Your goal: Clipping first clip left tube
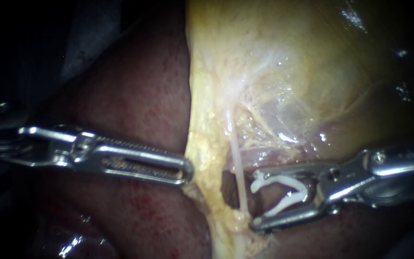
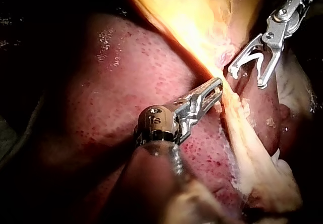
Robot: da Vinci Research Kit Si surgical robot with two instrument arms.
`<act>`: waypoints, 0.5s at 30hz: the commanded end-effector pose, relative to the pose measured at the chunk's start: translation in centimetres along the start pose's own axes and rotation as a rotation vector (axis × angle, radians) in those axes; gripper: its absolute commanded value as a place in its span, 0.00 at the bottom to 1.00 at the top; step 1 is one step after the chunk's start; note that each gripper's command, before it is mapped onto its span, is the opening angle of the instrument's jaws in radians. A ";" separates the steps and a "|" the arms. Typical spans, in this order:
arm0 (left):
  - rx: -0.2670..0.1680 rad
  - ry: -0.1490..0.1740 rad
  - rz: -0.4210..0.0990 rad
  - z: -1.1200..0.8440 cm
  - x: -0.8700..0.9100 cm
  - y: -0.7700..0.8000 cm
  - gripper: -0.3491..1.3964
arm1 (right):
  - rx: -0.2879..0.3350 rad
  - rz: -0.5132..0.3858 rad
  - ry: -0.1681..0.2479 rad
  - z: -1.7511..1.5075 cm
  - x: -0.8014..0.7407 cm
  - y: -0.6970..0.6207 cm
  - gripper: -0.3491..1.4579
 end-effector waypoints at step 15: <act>-0.001 0.000 -0.001 -0.01 -0.01 -0.04 0.00 | 0.028 -0.015 -0.022 0.41 -0.15 0.09 0.52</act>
